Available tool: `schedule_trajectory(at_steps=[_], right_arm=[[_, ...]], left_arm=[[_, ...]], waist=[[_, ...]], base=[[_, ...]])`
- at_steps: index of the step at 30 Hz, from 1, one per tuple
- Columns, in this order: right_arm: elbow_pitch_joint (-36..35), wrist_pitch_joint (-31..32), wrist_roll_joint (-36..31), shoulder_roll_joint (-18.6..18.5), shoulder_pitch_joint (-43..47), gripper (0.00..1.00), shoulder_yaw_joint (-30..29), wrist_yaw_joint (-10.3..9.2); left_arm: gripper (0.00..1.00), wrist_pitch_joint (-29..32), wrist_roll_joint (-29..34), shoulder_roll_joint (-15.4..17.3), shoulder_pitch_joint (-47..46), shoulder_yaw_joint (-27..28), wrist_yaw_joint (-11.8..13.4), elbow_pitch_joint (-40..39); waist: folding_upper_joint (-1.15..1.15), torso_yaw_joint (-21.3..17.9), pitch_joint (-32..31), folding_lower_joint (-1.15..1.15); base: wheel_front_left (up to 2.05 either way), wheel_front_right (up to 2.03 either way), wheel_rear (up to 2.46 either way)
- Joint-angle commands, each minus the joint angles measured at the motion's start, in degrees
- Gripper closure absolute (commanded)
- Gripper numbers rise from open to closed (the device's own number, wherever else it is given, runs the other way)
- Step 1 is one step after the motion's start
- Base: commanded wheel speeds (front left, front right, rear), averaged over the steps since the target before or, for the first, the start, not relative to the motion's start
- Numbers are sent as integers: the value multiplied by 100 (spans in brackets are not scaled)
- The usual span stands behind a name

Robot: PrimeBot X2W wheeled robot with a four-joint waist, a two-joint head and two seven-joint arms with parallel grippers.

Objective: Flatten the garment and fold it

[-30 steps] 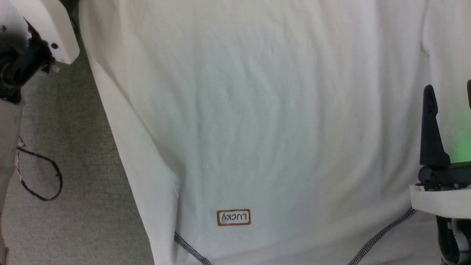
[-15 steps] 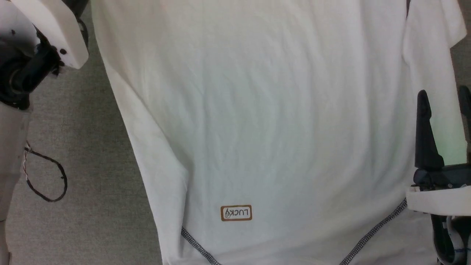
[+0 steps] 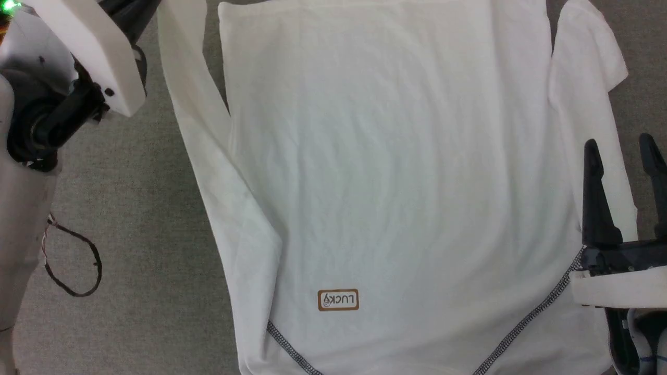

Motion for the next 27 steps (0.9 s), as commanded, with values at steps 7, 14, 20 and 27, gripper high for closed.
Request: schedule_trajectory(at_steps=[7, 14, 20, 27], right_arm=[[111, -51, 89, 4, 96, 0, 11, -6], [268, -86, 154, 4, 269, 0, -35, -6], [374, -95, 220, 4, 468, 0, -59, -6], [453, -100, 293, 4, 663, 0, -94, -6]], left_arm=[[100, -70, -116, 105, 343, 49, 55, -130], [100, -105, -222, 265, 716, 141, 125, -252], [100, -56, -341, 469, 1037, 281, 250, -455], [100, -9, -486, 718, 1388, 465, 369, -750]], waist=[[0, -34, -326, 1], [0, -5, -883, 1], [0, 65, -1365, 1], [0, 182, -1797, 1]], base=[[0, 0, 0], [0, 0, 0], [0, 0, 0], [0, 0, 0]])
